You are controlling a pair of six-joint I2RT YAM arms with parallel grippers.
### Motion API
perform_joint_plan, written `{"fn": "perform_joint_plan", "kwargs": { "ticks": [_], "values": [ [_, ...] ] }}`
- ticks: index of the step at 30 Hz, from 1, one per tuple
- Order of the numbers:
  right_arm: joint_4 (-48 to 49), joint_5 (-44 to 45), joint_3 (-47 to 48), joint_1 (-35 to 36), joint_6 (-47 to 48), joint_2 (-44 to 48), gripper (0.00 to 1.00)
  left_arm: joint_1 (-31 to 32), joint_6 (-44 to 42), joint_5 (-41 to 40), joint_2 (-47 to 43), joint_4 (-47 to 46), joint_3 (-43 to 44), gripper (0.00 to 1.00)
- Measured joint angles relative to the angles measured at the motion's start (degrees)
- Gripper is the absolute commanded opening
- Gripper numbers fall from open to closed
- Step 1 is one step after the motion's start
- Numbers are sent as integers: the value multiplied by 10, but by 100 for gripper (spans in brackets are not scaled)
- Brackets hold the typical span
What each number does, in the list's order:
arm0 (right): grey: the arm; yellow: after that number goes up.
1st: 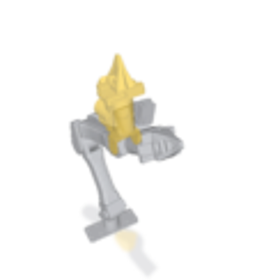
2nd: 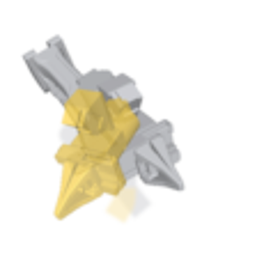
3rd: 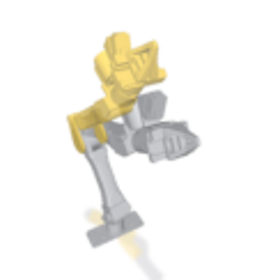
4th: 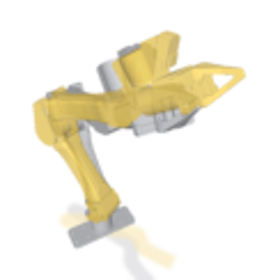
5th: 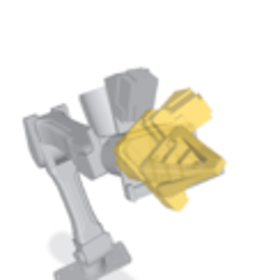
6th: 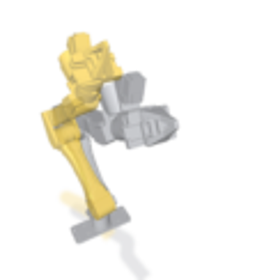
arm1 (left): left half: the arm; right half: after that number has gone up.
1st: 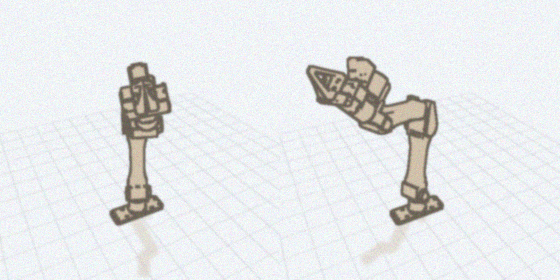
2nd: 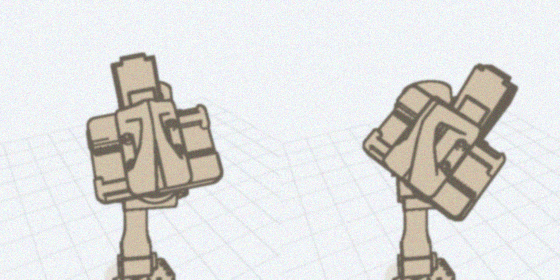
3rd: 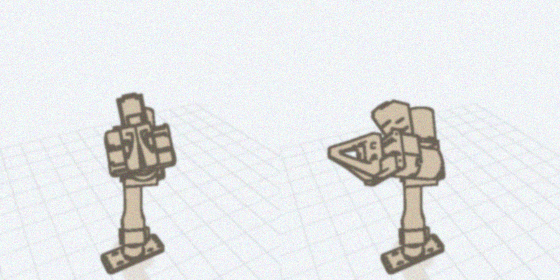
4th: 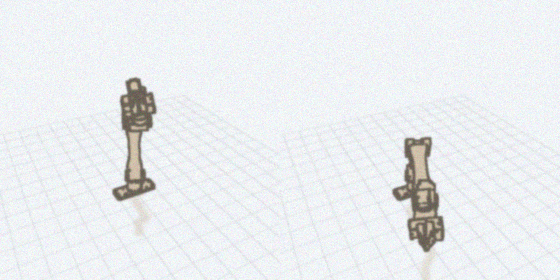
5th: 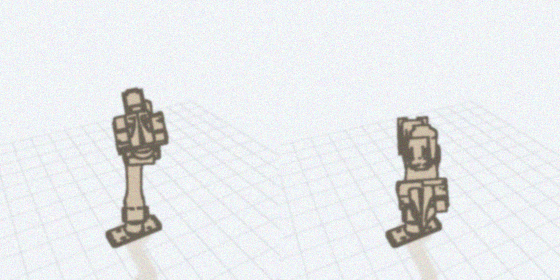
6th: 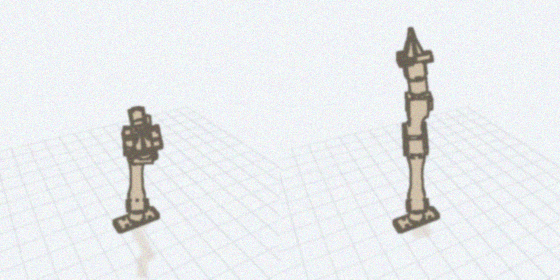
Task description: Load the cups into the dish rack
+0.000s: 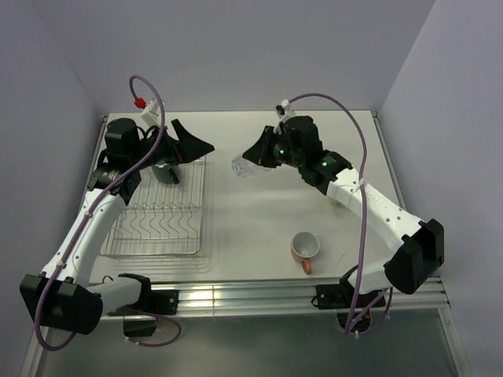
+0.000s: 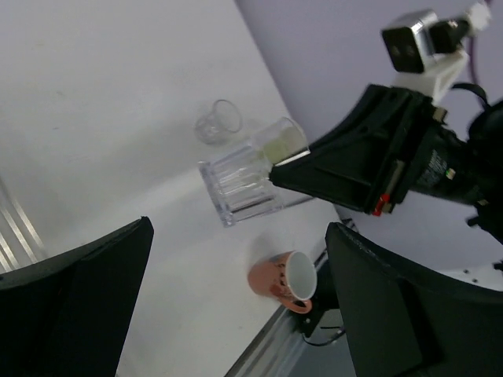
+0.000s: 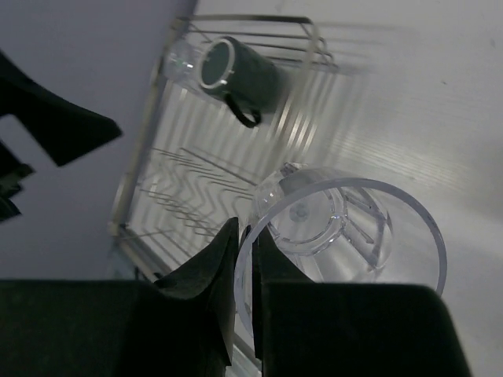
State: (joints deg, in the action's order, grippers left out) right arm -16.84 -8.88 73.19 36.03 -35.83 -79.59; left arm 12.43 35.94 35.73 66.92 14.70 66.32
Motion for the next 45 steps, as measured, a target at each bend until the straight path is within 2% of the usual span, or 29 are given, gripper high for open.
{"fn": "perform_joint_plan", "kwargs": {
  "ticks": [8, 15, 20, 27, 45],
  "values": [
    [182, -205, -9, -65, -149, -11, 0, -2, 75, 107, 5, -147, -49, 99],
    [331, -288, -20, -68, -271, -35, 0, -2, 105, 133, 18, -207, -51, 99],
    [413, -313, -36, -71, -338, -53, 0, -5, 115, 139, 23, -227, -52, 99],
    [473, -324, -52, -78, -389, -65, 0, -6, 116, 138, 23, -248, -58, 99],
    [512, -339, -65, -77, -422, -67, 0, 10, 78, 120, 31, -205, -58, 98]
  ]
}}
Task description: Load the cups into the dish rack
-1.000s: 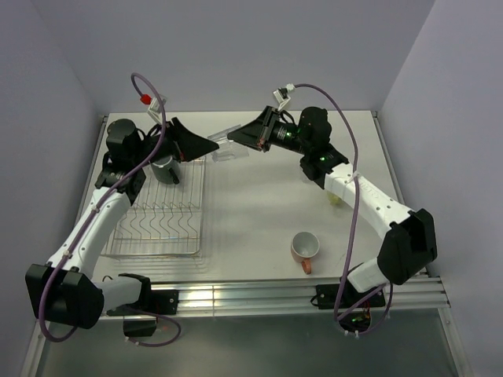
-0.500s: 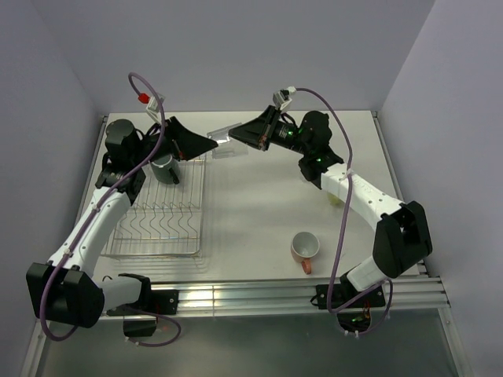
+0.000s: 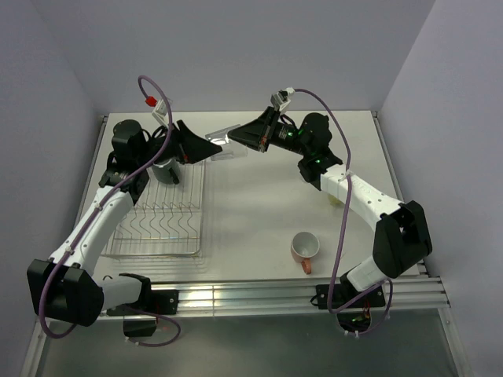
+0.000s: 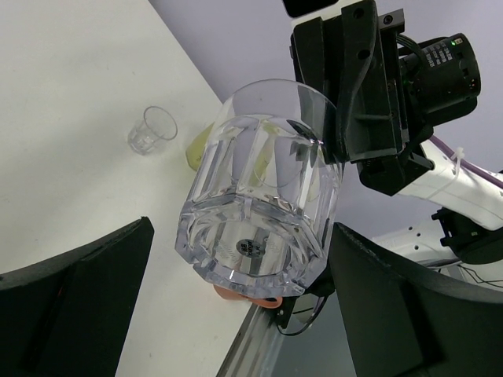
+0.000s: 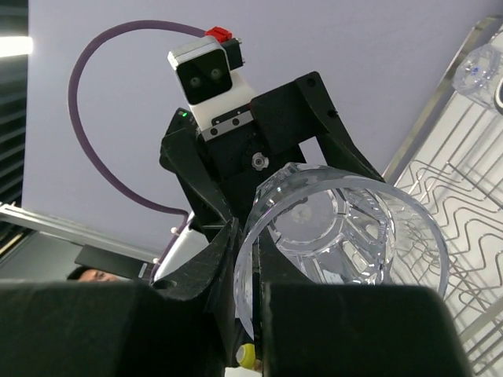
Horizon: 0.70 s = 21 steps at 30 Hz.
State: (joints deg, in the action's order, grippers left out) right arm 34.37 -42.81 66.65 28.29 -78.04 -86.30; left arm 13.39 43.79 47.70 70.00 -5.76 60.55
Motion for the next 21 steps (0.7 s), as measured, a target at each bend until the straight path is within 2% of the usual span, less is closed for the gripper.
{"fn": "perform_joint_plan", "kwargs": {
  "ticks": [8, 14, 19, 21],
  "values": [
    [70, -8, -6, 0, -46, -28, 0, 14, 2, 0, 11, -6, 0, 94],
    [97, -11, -6, 0, -64, -40, 0, 18, 5, 0, 15, -13, 0, 81],
    [106, -10, -12, 0, -68, -41, 0, 19, 7, 0, 15, -17, 0, 80],
    [113, -8, -16, 0, -69, -41, 0, 20, 8, 1, 14, -17, 0, 74]
  ]
}}
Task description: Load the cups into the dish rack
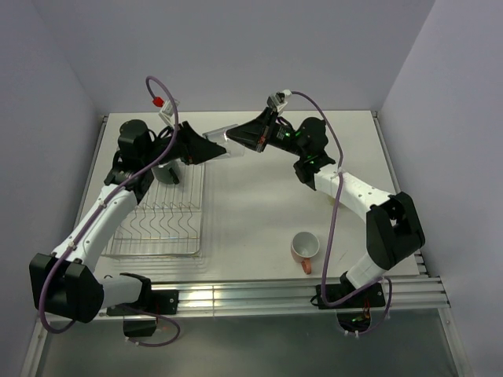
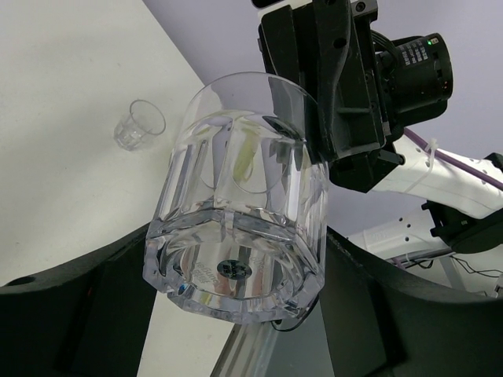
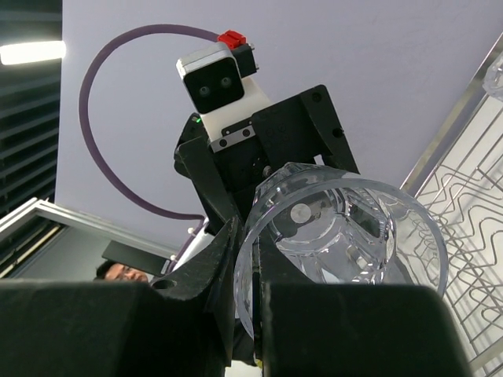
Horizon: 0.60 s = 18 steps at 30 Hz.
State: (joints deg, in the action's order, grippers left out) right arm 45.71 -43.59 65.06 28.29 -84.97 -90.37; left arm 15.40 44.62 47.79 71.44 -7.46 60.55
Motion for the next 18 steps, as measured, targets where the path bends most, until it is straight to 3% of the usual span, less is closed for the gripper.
{"fn": "perform_joint_plan", "kwargs": {
  "ticks": [1, 4, 5, 8, 13, 18],
  "values": [
    [2, 0, -1, 0, -1, 0, 0, 0, 1, 0, 0, 0, 0, 69],
    [8, 2, -3, 0, -5, 0, 0, 0, 2, 0, -2, -1, 0, 44],
    [9, 2, -3, 0, -5, 0, 0, 0, 2, 0, -3, -1, 0, 29],
    [11, 2, -3, 1, -5, 0, 3, 0, 2, 0, -4, -1, 0, 0],
    [14, 3, -7, 1, -7, 0, 27, 1, 0, -2, -6, 6, 0, 0],
    [16, 5, -9, 2, 1, 0, 42, 1, -9, -22, -14, 48, 8, 0]
  ]
}}
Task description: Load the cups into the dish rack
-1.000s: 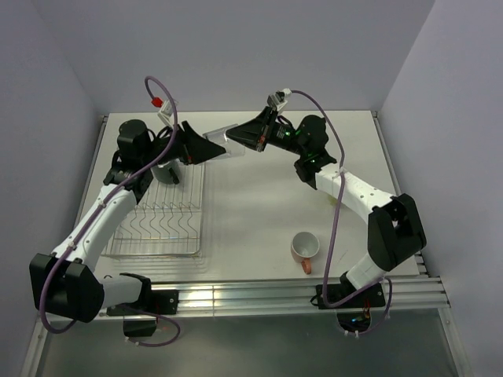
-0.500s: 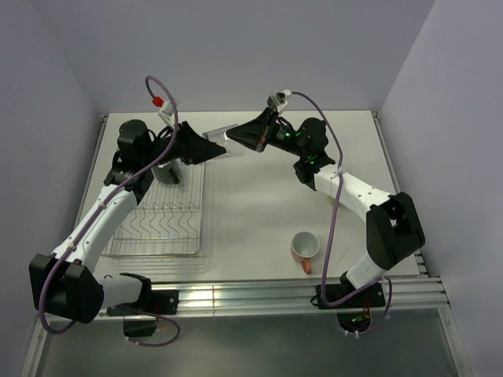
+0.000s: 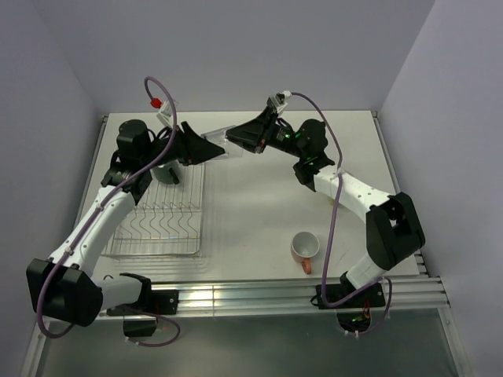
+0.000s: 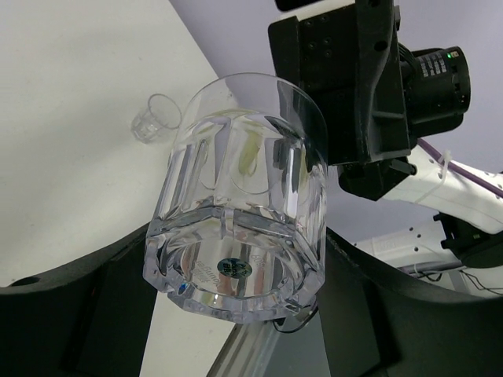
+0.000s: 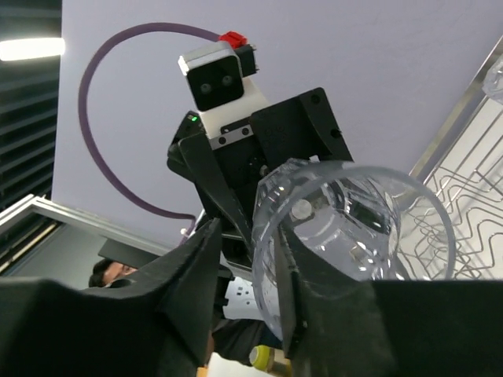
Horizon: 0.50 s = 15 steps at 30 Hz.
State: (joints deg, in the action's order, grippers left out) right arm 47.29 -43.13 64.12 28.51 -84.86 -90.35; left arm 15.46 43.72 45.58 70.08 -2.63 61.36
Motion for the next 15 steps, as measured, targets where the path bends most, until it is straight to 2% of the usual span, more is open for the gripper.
{"fn": "perform_joint_plan", "kwargs": {
  "ticks": [6, 15],
  "values": [
    [-36, 7, -3, -2, 36, 12, 53, -2, -28, -42, -7, 61, 31, 0],
    [-241, 81, -4, -7, 174, 72, 58, -31, -76, -91, -9, 169, 93, 0]
  ]
}}
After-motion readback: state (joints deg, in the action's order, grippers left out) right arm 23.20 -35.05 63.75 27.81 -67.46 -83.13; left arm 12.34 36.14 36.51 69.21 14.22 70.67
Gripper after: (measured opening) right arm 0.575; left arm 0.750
